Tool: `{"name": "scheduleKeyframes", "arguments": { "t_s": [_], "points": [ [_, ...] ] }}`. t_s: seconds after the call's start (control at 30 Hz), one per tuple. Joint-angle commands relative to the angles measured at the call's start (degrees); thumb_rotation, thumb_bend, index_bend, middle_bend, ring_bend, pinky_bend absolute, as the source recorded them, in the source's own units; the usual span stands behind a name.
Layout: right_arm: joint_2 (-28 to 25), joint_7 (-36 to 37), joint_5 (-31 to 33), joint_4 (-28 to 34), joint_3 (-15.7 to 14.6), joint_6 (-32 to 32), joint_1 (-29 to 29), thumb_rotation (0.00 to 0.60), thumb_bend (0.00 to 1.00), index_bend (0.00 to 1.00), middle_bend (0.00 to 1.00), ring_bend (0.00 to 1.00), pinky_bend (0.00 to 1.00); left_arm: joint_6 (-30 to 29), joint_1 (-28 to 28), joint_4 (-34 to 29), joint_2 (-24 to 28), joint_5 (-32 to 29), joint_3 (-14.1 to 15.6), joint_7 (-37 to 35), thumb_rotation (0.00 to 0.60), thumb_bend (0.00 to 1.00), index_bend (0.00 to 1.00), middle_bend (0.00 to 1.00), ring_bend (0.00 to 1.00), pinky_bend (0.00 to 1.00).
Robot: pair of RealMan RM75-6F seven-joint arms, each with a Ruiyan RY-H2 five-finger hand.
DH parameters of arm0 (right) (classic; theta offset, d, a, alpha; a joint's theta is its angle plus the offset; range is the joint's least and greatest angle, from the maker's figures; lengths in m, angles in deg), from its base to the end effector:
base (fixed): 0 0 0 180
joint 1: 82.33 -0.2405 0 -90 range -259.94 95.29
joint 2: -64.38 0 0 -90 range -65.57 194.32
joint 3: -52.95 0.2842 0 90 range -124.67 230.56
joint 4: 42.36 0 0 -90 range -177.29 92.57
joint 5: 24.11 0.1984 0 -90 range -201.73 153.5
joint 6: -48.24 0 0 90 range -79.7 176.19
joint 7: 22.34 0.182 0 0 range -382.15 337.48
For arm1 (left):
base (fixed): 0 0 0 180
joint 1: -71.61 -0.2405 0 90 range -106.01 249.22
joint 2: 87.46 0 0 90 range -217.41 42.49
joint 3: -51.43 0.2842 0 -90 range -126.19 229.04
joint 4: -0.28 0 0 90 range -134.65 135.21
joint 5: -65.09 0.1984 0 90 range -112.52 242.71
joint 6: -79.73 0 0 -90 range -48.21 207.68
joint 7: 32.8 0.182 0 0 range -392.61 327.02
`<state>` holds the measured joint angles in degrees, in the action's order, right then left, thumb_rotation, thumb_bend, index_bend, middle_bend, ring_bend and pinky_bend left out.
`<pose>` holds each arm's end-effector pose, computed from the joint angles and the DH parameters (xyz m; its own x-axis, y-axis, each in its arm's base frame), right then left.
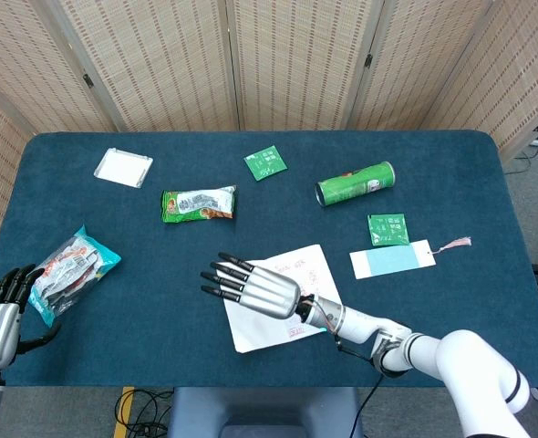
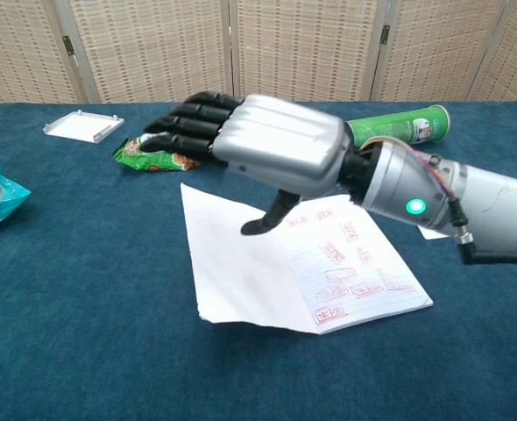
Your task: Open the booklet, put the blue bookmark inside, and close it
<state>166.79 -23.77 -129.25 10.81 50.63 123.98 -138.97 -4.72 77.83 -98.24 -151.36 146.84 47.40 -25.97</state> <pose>-0.0495 -0.3682 -0.0676 0.4831 0.2605 0.8359 -0.2325 -0.8823 0.4093 -0.3164 0.2297 0.1793 0.4021 -0.0015 0.9156 0.9152 0.0298 -0.4019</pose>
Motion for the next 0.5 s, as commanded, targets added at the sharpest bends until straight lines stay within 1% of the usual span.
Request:
{"name": "scheduleKeyframes", "arguments": {
  "t_s": [0.03,0.17,0.27,0.4,0.5],
  "points": [
    [-4.2,-1.5,3.0,3.3,1.2,-0.4,2.6,0.600,0.01,0.00,0.03,0.00,0.01,0.1,0.1,0.1,-0.1,0.0,-0.1,-0.1,0.600,0.24,0.15,0.11,0.09,0.16],
    [-8.9,-2.3,6.3,6.8,1.6,-2.0,5.2,0.600,0.01,0.00,0.03,0.02,0.05,0.6,0.4,0.3,-0.3,0.1,0.0,0.0,0.600,0.24,0.15,0.11,0.09,0.16],
    [-12.6,-2.8,9.4,9.5,1.4,-4.2,7.6,0.600,0.01,0.00,0.07,0.06,0.06,0.8,0.5,0.5,-0.5,0.0,-0.1,0.0,0.600,0.24,0.15,0.11,0.09,0.16],
    [-17.3,-4.8,14.2,13.6,0.8,-7.8,11.0,0.600,0.05,0.00,0.11,0.07,0.06,1.4,0.8,0.8,-0.8,-0.2,-0.1,0.0,0.600,0.24,0.15,0.11,0.09,0.16],
    [-20.4,-6.8,17.8,16.4,0.5,-10.4,13.2,0.600,0.06,0.04,0.11,0.07,0.06,2.0,1.2,1.0,-1.1,-0.3,-0.1,0.2,0.600,0.24,0.15,0.11,0.09,0.16]
  ]
}}
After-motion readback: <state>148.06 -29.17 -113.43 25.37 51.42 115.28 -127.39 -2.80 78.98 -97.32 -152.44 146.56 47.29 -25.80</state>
